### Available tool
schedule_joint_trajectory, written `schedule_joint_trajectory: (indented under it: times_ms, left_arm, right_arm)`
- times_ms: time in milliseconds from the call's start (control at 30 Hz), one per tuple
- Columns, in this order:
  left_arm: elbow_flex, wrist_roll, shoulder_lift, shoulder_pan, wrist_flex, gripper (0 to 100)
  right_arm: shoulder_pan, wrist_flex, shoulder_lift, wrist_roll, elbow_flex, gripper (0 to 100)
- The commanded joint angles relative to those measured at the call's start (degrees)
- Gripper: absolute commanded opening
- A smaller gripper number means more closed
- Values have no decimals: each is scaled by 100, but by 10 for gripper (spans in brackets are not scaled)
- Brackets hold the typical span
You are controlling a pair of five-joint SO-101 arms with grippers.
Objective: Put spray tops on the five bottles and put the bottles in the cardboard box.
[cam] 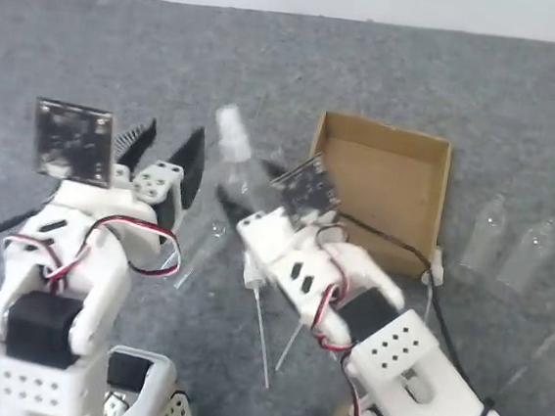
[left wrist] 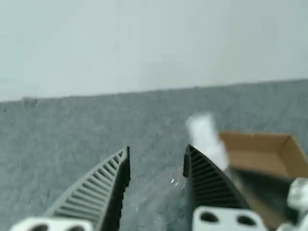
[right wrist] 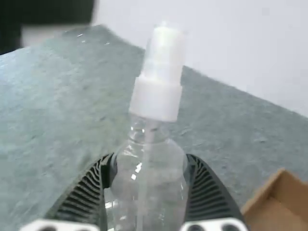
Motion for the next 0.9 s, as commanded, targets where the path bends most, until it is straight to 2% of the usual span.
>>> schedule_joint_trajectory:
  times_ms: [0, 100, 200, 300, 400, 600, 867]
  left_arm:
    - [778, -229, -695, 18, -325, 171]
    - [1903, -308, -1495, 211, -844, 175]
    - [2879, -510, -2233, 651, -1046, 237]
    - [3407, -536, -2831, 879, -1064, 288]
    - [3714, -554, -3209, 923, -1125, 298]
    - [4295, -703, -2971, 862, -1987, 296]
    - [4224, -703, -2637, 721, -2048, 295]
  right_arm:
    - [479, -40, -163, 0, -774, 6]
    - [567, 163, -31, -158, -1152, 6]
    - [558, 242, 479, -176, -1600, 6]
    - [558, 251, 1174, -176, -2119, 6]
    - [497, 259, 1710, -176, -2523, 6]
    - [-338, 1323, 1833, -176, -3147, 6]
    - [-136, 2158, 1156, -141, -3209, 6]
